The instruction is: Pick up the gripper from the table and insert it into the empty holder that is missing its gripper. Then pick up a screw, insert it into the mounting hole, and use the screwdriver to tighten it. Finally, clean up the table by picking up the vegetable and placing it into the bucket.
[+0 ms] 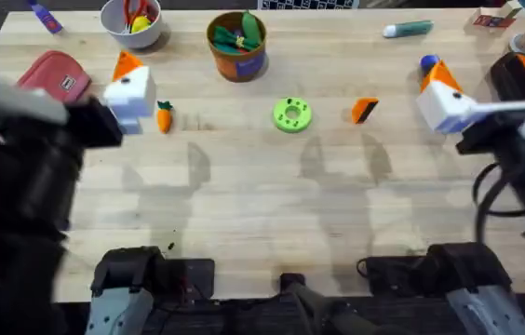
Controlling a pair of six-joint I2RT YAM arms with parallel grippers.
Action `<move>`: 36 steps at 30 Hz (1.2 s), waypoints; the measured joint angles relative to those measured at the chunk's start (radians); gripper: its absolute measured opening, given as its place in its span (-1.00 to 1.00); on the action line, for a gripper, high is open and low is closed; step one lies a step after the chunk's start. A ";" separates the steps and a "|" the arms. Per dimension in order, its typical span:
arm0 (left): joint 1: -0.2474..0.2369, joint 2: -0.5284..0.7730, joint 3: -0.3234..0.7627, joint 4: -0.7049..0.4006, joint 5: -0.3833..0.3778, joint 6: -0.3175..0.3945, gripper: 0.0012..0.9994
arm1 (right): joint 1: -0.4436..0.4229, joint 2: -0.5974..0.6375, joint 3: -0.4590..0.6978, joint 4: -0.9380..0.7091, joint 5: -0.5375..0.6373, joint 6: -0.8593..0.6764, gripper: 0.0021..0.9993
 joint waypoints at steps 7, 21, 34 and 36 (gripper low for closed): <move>0.008 0.368 0.300 -0.279 -0.001 0.001 0.97 | 0.000 0.353 0.327 -0.312 0.000 0.000 0.99; 0.008 0.791 0.546 -0.601 0.000 0.002 0.97 | 0.000 0.818 0.702 -0.759 -0.004 0.001 0.99; 0.031 0.853 0.547 -0.581 0.012 0.019 0.97 | 0.000 0.874 0.704 -0.779 -0.005 0.004 0.99; 0.057 0.873 0.549 -0.583 0.032 0.034 0.97 | 0.000 0.874 0.704 -0.779 -0.005 0.004 0.98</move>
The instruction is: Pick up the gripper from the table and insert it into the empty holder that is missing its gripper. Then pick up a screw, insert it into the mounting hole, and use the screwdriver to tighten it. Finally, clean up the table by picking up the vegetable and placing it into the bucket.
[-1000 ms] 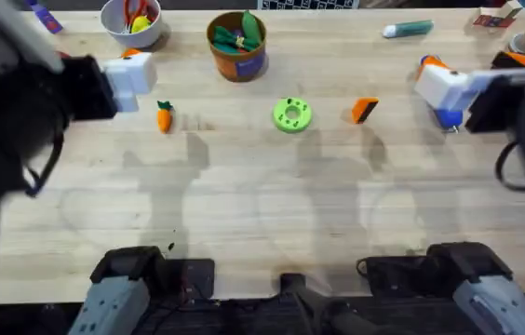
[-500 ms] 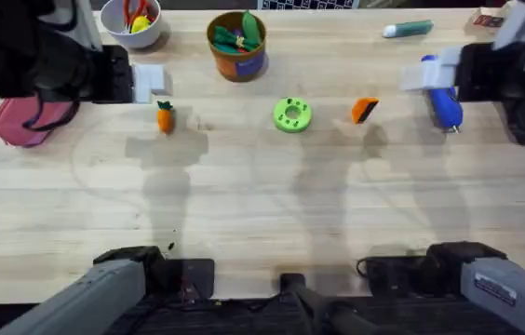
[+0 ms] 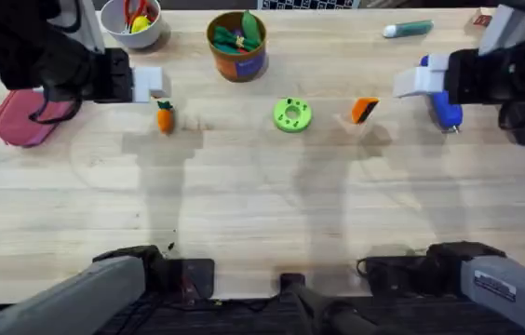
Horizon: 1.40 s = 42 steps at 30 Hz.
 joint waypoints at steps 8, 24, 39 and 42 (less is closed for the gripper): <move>0.080 0.202 0.030 -0.005 0.097 0.072 0.97 | 0.000 0.000 0.000 0.000 0.000 0.000 0.99; 0.079 0.531 0.036 0.162 0.133 0.102 0.84 | 0.000 0.000 0.000 0.001 0.000 0.000 0.99; 0.074 0.556 0.049 0.172 0.184 0.109 -0.96 | 0.000 0.000 0.000 0.001 0.000 0.000 0.99; 0.074 0.556 0.049 0.172 0.185 0.109 -0.96 | 0.000 0.000 0.000 0.001 0.000 0.000 0.99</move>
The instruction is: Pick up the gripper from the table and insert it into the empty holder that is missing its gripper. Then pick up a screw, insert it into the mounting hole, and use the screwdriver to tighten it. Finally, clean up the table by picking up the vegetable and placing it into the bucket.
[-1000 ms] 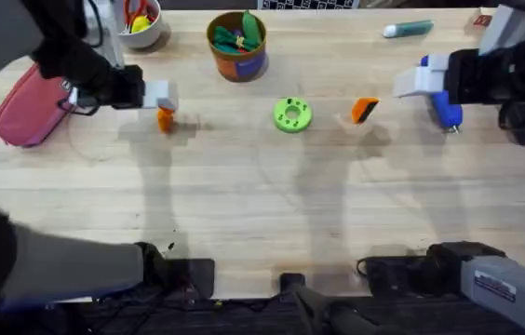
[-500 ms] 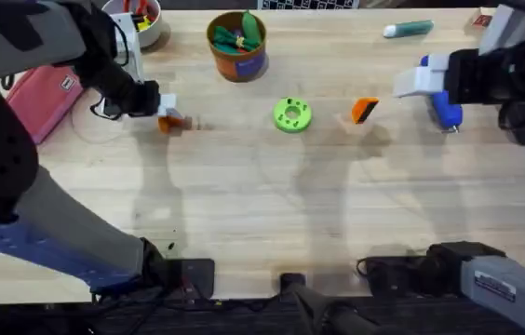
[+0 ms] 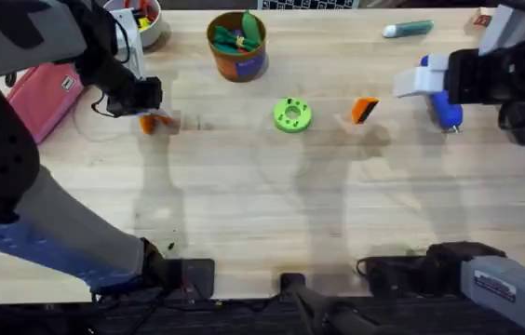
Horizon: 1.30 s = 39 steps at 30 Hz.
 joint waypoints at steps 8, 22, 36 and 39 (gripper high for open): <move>0.000 0.000 0.006 -0.011 -0.005 0.000 -0.96 | 0.000 0.000 0.000 0.000 -0.002 0.000 0.99; -0.024 -0.138 0.176 -0.167 -0.019 -0.018 -0.96 | 0.000 0.000 0.000 0.000 -0.002 0.000 0.99; -0.040 -0.493 0.184 -0.368 -0.046 -0.087 -0.26 | 0.000 0.000 0.000 0.000 -0.002 0.000 0.99; -0.040 -0.557 0.149 -0.370 -0.050 -0.106 0.67 | 0.000 0.000 0.000 0.000 -0.002 0.000 0.98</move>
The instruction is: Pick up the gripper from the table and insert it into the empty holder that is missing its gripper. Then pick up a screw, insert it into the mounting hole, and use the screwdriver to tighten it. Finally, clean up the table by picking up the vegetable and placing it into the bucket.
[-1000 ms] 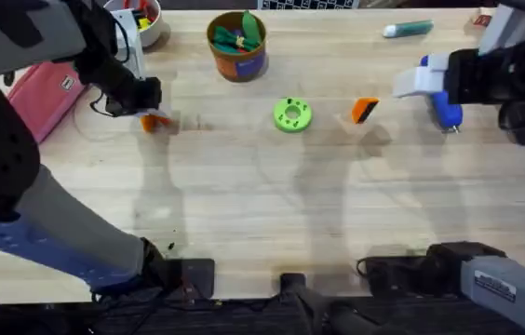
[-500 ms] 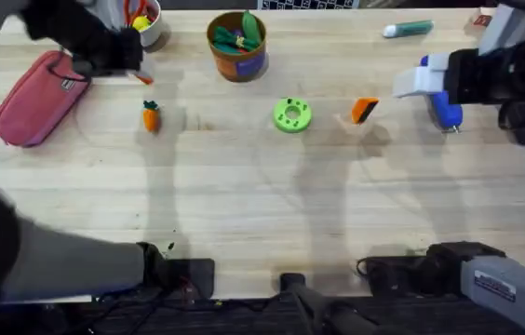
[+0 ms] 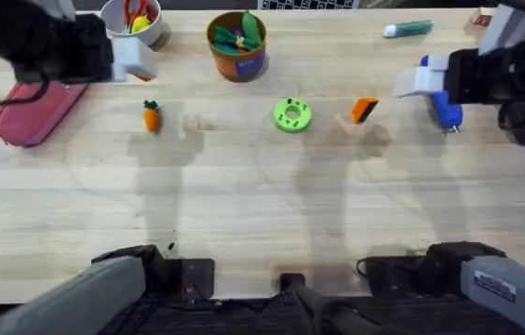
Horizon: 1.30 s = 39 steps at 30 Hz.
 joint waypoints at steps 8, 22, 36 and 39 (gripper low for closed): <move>-0.014 -0.220 -0.140 -0.001 -0.006 -0.031 0.99 | 0.000 0.000 0.000 0.000 0.000 0.000 0.99; -0.014 -0.258 -0.155 0.003 -0.007 -0.034 1.00 | 0.000 0.000 0.000 -0.028 0.000 0.000 0.99; -0.014 -0.250 -0.157 0.022 -0.007 -0.036 1.00 | 0.000 0.000 0.000 -0.028 0.000 0.000 0.99; -0.014 -0.249 -0.157 0.086 -0.007 -0.020 1.00 | 0.000 0.000 0.000 -0.028 0.000 0.000 0.99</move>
